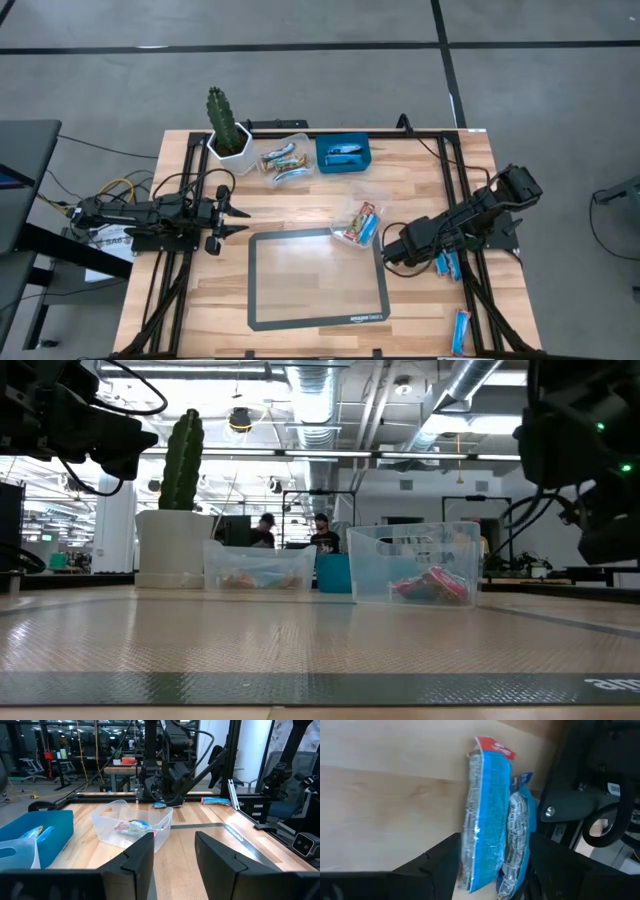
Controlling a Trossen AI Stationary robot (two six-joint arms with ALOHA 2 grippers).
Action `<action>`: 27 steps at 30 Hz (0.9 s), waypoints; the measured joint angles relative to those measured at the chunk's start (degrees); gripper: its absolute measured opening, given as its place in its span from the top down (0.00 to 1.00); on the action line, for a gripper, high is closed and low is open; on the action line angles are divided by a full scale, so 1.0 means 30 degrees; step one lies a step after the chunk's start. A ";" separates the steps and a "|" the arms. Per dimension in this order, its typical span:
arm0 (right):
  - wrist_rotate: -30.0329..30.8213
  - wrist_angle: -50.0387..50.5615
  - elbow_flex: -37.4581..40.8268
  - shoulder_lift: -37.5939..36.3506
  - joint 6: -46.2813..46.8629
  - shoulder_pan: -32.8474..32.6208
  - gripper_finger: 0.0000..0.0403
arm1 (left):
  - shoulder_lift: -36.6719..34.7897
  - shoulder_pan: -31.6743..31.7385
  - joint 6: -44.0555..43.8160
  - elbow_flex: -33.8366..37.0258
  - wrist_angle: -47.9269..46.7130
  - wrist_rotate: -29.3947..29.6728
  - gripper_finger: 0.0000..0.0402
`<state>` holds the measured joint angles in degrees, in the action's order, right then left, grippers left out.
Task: Pick and place Granola Bars by type
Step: Put the red granola bar into the bottom transparent bin
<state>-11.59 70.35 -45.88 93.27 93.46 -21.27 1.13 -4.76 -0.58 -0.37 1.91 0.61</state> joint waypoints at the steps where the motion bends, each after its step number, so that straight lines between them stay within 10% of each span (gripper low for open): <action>1: -0.0027 -0.0098 0.0134 0.0000 0.0173 -0.0106 0.44 | 0.0000 0.0003 0.0009 -0.0003 -0.0005 -0.0003 0.66; 14: -0.0223 -0.2563 0.1599 -0.0066 0.0377 -0.0278 0.47 | 0.0000 0.0003 0.0173 0.0003 -0.0005 -0.0002 0.66; 27: 0.0202 -0.3526 0.1659 -0.0012 0.0362 -0.0278 0.80 | 0.0000 0.0000 -0.0002 0.0003 -0.0003 -0.0003 0.66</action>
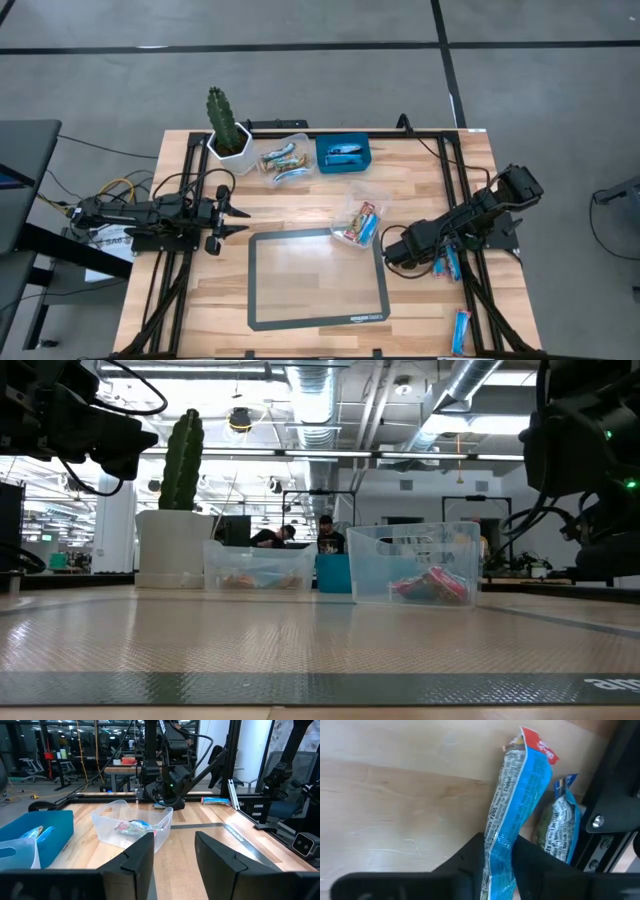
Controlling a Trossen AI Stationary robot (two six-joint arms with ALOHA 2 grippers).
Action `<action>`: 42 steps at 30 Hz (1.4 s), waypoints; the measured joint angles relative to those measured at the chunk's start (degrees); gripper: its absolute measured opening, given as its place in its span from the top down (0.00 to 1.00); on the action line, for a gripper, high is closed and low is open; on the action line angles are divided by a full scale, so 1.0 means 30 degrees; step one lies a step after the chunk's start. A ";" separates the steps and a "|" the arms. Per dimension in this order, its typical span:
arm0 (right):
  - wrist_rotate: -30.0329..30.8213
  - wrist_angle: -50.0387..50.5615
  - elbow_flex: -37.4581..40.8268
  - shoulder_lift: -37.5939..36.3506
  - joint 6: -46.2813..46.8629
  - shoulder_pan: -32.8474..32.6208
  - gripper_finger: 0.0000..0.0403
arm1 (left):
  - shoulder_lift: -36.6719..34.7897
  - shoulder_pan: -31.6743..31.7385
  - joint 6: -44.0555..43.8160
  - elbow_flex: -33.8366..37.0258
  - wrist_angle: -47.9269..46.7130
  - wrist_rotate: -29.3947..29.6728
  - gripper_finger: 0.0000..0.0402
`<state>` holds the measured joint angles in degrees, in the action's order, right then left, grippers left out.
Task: Pick and place Granola Bars by type
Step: Put the red granola bar into the bottom transparent bin
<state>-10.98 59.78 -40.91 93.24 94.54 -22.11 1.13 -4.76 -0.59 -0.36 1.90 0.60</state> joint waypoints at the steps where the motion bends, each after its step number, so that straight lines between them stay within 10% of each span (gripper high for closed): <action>1: 0.0015 -0.0044 0.0000 0.0004 0.0000 0.0000 0.82 | 0.0000 0.0000 0.0019 -0.0004 0.0003 0.0001 0.66; 13: 0.0771 0.0014 -0.0403 0.0057 -0.0213 -0.0015 0.85 | 0.0000 -0.0001 0.0180 0.0000 -0.0001 0.0000 0.66; 42: 1.0529 0.2394 -0.4248 -0.4339 -0.0133 0.0794 0.85 | 0.0000 0.0002 0.0010 0.0000 0.0004 0.0000 0.66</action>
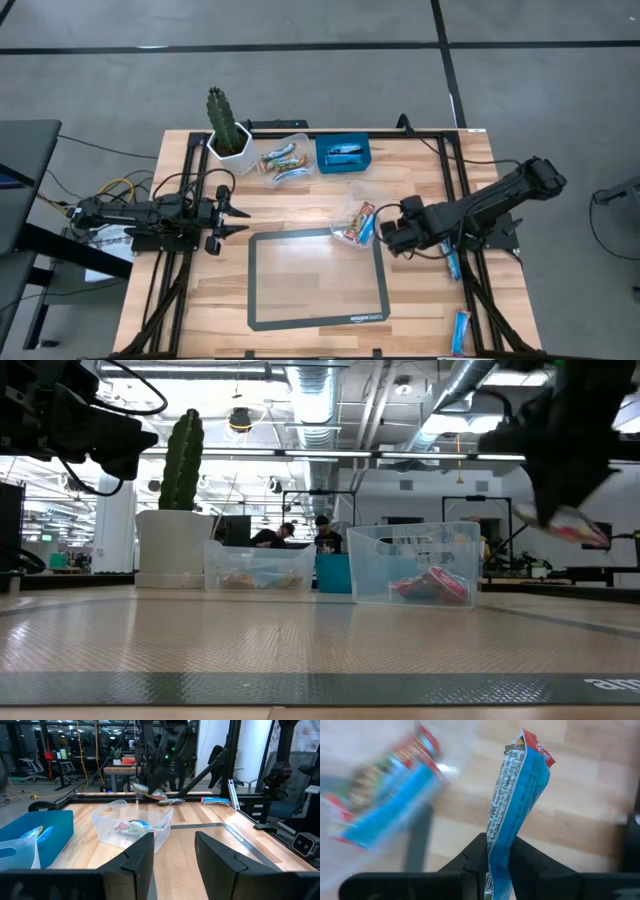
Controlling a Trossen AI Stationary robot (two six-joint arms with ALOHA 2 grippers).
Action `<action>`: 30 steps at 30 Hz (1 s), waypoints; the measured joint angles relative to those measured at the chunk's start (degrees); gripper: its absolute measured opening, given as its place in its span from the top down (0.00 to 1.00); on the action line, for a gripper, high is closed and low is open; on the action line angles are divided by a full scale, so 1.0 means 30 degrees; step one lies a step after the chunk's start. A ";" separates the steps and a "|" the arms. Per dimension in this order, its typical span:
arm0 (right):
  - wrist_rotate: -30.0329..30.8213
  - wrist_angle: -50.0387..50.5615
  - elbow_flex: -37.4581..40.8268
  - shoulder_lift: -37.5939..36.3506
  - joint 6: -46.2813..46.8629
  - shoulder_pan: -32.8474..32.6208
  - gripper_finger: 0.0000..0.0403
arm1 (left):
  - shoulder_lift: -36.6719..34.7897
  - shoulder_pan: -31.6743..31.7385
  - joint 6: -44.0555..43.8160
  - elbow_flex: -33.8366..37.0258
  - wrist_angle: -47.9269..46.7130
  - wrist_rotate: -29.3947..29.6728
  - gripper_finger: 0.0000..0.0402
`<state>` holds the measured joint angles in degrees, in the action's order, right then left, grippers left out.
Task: Pick and place Granola Bars by type
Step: Put the red granola bar into the bottom transparent bin
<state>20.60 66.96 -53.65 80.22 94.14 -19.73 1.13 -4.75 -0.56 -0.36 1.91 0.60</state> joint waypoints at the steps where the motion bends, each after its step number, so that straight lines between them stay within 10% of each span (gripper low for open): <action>1: 0.0420 -0.0007 -0.0206 -0.0226 -0.0034 0.0000 0.85 | 0.0000 -0.0005 0.0018 -0.0002 -0.0002 0.0000 0.66; 11: 0.3715 -0.1772 -0.1785 -0.1368 -0.3097 0.0999 0.85 | 0.0000 -0.0002 0.0126 0.0000 0.0000 0.0004 0.66; 30: 0.3717 -0.4980 -0.1821 0.0309 -0.6001 0.2007 0.85 | 0.0000 0.0000 0.0175 -0.0007 0.0000 0.0000 0.66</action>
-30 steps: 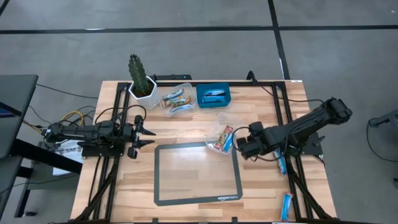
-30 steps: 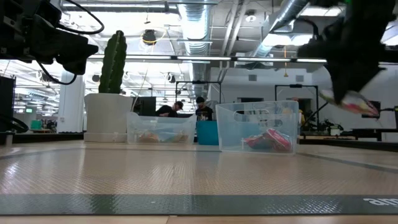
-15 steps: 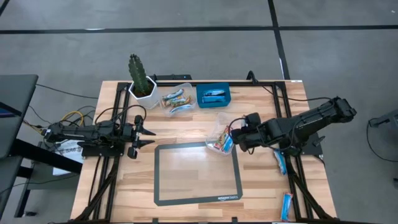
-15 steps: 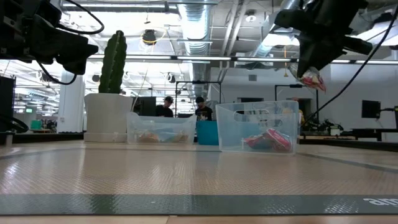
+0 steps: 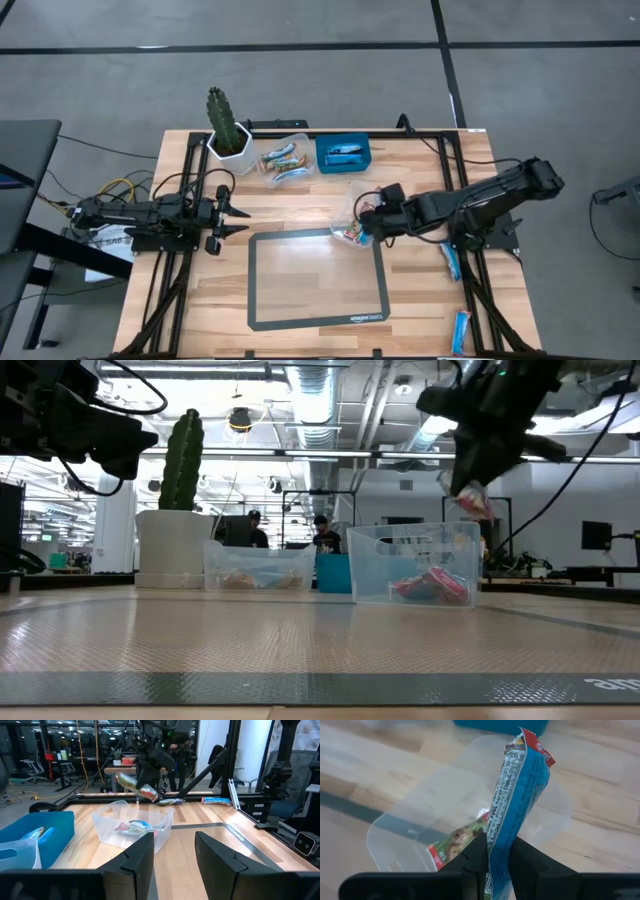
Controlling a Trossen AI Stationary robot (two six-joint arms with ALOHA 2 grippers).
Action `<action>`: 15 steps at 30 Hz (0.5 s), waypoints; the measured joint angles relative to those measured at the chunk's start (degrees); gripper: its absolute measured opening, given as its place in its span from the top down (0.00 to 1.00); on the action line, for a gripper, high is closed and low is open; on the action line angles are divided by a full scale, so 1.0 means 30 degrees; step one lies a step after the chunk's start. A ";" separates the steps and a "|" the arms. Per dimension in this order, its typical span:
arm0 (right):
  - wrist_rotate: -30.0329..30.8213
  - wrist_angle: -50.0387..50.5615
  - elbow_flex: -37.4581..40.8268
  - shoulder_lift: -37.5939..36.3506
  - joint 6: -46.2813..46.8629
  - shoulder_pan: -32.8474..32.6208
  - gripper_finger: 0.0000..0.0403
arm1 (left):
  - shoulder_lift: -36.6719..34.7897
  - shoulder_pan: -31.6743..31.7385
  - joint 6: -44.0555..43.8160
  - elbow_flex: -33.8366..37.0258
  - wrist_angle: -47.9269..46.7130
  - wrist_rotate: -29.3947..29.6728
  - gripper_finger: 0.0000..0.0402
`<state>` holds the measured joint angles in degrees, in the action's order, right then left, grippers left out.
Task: Pick and place Granola Bars by type
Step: Put the red granola bar into the bottom transparent bin
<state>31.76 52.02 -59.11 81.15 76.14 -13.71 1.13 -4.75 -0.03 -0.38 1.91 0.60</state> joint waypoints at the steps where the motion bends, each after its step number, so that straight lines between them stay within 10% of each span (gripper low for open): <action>1: -0.0139 -0.0305 -0.0028 0.0257 -0.0409 0.0104 0.85 | 0.0000 -0.0004 -0.0009 0.0007 -0.0002 0.0004 0.66; 15: -0.1306 -0.0410 -0.3425 0.4368 -0.5049 0.1158 0.85 | 0.0000 0.0000 -0.0097 0.0005 0.0000 0.0000 0.66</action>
<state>27.84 50.79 -69.39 94.25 60.99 -10.23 1.13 -4.75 -0.32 -0.37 1.91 0.60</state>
